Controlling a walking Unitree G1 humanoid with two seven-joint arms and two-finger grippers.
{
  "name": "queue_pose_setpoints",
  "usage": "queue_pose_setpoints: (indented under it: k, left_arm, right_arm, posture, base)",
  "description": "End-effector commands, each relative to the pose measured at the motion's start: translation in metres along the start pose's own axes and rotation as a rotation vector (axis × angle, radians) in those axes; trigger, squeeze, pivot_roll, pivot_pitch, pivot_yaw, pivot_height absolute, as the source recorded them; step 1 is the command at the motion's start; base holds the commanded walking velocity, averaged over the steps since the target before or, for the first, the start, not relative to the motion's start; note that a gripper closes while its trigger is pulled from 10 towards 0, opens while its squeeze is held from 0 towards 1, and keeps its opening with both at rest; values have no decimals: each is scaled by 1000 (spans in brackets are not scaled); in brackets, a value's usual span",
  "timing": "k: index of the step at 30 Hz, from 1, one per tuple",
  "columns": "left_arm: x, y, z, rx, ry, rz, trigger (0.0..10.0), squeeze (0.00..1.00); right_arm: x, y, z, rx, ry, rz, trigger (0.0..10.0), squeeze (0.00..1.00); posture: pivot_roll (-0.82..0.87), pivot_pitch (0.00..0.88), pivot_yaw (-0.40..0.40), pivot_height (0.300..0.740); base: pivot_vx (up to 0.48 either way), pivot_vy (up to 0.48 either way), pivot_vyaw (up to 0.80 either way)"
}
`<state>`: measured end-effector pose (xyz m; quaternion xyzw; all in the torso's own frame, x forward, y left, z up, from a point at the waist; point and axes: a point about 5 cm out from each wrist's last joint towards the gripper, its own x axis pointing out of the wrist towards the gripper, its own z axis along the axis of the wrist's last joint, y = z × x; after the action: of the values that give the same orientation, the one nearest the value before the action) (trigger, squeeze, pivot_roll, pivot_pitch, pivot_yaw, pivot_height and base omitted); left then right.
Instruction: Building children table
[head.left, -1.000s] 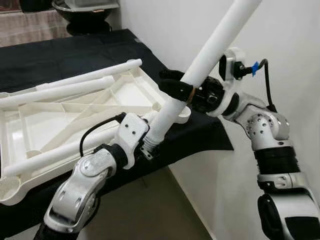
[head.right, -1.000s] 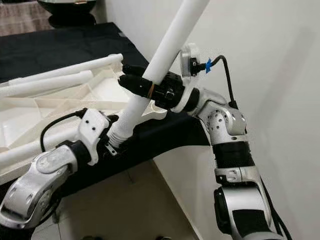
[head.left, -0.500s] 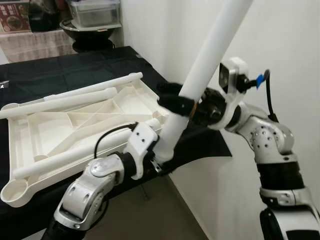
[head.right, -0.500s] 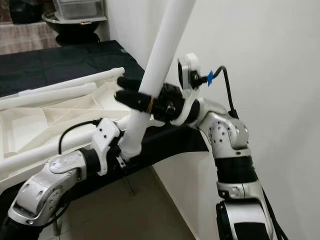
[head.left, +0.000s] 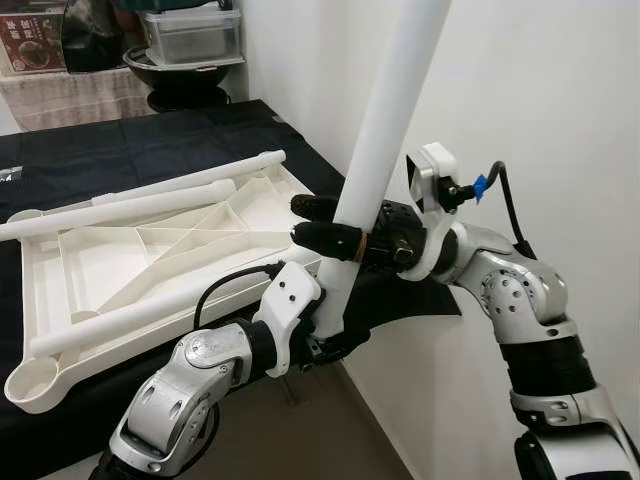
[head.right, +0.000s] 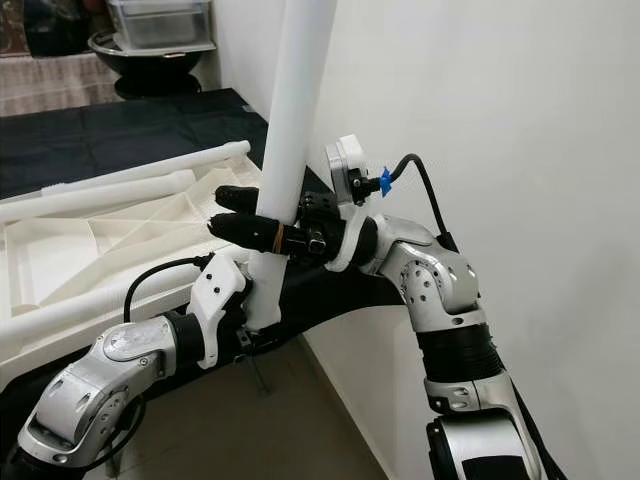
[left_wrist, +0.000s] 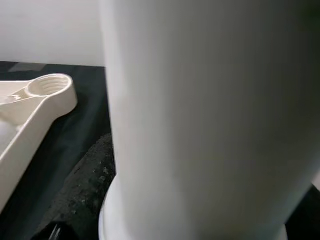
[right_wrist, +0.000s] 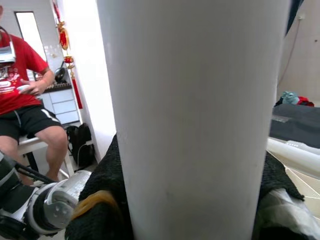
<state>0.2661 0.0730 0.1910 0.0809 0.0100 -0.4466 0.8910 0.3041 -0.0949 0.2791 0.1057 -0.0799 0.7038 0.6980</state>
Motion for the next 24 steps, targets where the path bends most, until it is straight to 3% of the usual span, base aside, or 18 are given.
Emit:
queue_pose_setpoints:
  k: [1, 9, 10, 11, 13, 14, 15, 22, 23, 24]
  left_arm:
    - [2, -4, 9, 56, -28, 28, 10000, 0]
    - [2, -8, 10, 84, -36, 39, 10000, 0]
    - [2, -8, 11, 86, -39, 39, 10000, 0]
    - [1, -8, 11, 87, -41, 43, 10000, 0]
    - [1, -8, 11, 87, -41, 43, 10000, 0]
    - [1, -9, 12, 88, -42, 46, 10000, 0]
    - [0, -9, 12, 94, -41, 50, 10000, 0]
    - [-1, -8, 11, 119, -33, 67, 10000, 0]
    - [-1, -8, 11, 113, -36, 69, 10000, 0]
    - [-1, -8, 11, 113, -36, 69, 10000, 0]
  right_arm:
    - [10, 1, -14, 60, 26, 9, 10000, 0]
    - [13, -5, -16, 56, 38, -56, 9725, 0]
    - [13, -6, -15, 56, 36, -65, 510, 0]
    - [13, -7, -14, 54, 31, -72, 3647, 0]
    - [13, -7, -14, 54, 31, -72, 3647, 0]
    - [14, -7, -13, 50, 28, -73, 8039, 0]
    - [14, -7, -12, 47, 25, -76, 10000, 0]
    - [16, -6, -11, 53, 25, -71, 10000, 0]
    - [16, -6, -11, 61, 21, -68, 8549, 0]
    - [16, -6, -11, 61, 21, -68, 8549, 0]
  posture:
    - [46, 118, -44, 740]
    - [44, 124, -47, 740]
    - [44, 126, -48, 740]
    - [43, 127, -49, 740]
    - [43, 127, -49, 740]
    - [44, 129, -50, 740]
    - [42, 131, -50, 740]
    - [40, 134, -52, 740]
    - [40, 134, -52, 740]
    - [40, 134, -52, 740]
  base:
    - [0, 0, 0]
    - [0, 0, 0]
    - [0, 0, 0]
    - [0, 0, 0]
    - [0, 0, 0]
    - [0, 0, 0]
    - [0, 0, 0]
    - [0, 0, 0]
    - [0, 0, 0]
    - [0, 0, 0]
